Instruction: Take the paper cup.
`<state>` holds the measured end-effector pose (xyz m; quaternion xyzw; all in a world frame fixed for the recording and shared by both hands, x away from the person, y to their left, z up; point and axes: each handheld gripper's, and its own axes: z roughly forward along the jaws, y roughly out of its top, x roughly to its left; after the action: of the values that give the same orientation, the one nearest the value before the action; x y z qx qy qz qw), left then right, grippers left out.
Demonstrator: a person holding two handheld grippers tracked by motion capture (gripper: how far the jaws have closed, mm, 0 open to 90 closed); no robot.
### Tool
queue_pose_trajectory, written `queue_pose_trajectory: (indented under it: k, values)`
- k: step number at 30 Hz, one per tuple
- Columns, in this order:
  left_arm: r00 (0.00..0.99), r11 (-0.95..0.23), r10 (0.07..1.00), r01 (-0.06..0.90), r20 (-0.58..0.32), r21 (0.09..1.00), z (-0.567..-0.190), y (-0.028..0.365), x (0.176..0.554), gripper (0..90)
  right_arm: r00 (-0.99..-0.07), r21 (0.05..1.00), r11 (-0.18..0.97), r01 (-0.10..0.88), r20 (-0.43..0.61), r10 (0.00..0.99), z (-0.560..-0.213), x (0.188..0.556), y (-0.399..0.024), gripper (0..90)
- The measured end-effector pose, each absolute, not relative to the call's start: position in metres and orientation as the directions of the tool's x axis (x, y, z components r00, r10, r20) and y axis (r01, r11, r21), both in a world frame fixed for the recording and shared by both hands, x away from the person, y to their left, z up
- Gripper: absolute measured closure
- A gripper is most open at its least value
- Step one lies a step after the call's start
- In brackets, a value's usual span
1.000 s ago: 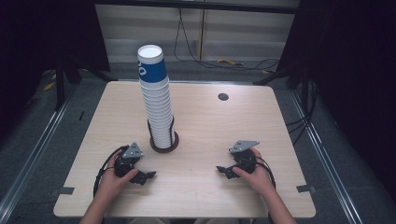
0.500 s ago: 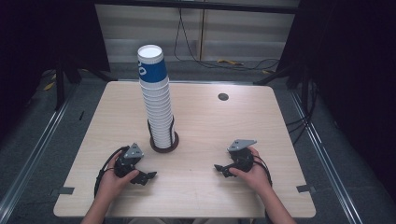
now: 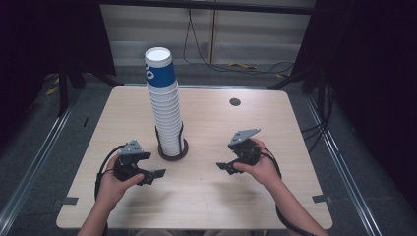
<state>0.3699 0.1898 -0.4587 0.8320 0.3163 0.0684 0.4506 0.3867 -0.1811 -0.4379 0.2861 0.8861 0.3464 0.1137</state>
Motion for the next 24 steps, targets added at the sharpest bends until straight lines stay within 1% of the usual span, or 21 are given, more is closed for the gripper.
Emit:
queue_pose_trajectory:
  k: [2, 3, 5, 8, 10, 12, 14, 16, 17, 19, 20, 24]
  values:
    - [0.788, -0.382, 0.589, 0.467, -0.179, 0.798, -0.455, 0.19, 0.371, 10.1, -0.815, 0.687, 0.589, 0.426, 0.009, 0.579, -0.433, 0.389, -0.178, 16.0]
    - [0.783, -0.365, 0.591, 0.477, -0.197, 0.799, -0.451, 0.191, 0.373, 10.0, -0.824, 0.689, 0.591, 0.419, 0.016, 0.567, -0.422, 0.395, -0.172, 15.9]
    - [0.779, -0.352, 0.592, 0.48, -0.206, 0.804, -0.448, 0.192, 0.375, 10.0, -0.823, 0.684, 0.599, 0.417, 0.004, 0.568, -0.419, 0.396, -0.169, 15.9]
    - [0.778, -0.359, 0.601, 0.465, -0.18, 0.81, -0.434, 0.192, 0.381, 10.0, -0.841, 0.681, 0.612, 0.403, 0.011, 0.541, -0.401, 0.405, -0.157, 15.7]
    - [0.777, -0.355, 0.602, 0.464, -0.181, 0.812, -0.43, 0.191, 0.382, 10.0, -0.845, 0.681, 0.619, 0.391, -0.001, 0.535, -0.394, 0.408, -0.152, 15.7]
    - [0.785, -0.375, 0.601, 0.447, -0.154, 0.812, -0.421, 0.191, 0.385, 10.0, -0.848, 0.682, 0.622, 0.384, -0.006, 0.53, -0.389, 0.411, -0.15, 15.6]
    - [0.79, -0.384, 0.597, 0.432, -0.138, 0.816, -0.411, 0.19, 0.39, 9.9, -0.852, 0.696, 0.614, 0.373, -0.007, 0.524, -0.376, 0.416, -0.143, 15.3]
    - [0.791, -0.39, 0.598, 0.425, -0.126, 0.817, -0.408, 0.19, 0.391, 9.9, -0.85, 0.7, 0.608, 0.374, -0.002, 0.526, -0.372, 0.417, -0.142, 15.3]
    - [0.783, -0.379, 0.607, 0.433, -0.134, 0.818, -0.405, 0.191, 0.395, 9.8, -0.847, 0.714, 0.589, 0.379, 0.012, 0.531, -0.363, 0.421, -0.138, 15.2]
    - [0.782, -0.381, 0.61, 0.433, -0.13, 0.817, -0.404, 0.192, 0.398, 9.9, -0.846, 0.719, 0.583, 0.378, 0.012, 0.533, -0.36, 0.423, -0.136, 15.2]
    - [0.779, -0.374, 0.612, 0.436, -0.135, 0.819, -0.401, 0.193, 0.4, 9.9, -0.844, 0.74, 0.553, 0.383, 0.038, 0.534, -0.349, 0.427, -0.133, 15.1]
    - [0.783, -0.388, 0.61, 0.429, -0.122, 0.816, -0.397, 0.192, 0.402, 10.3, -0.84, 0.746, 0.55, 0.375, 0.024, 0.541, -0.337, 0.432, -0.128, 14.5]
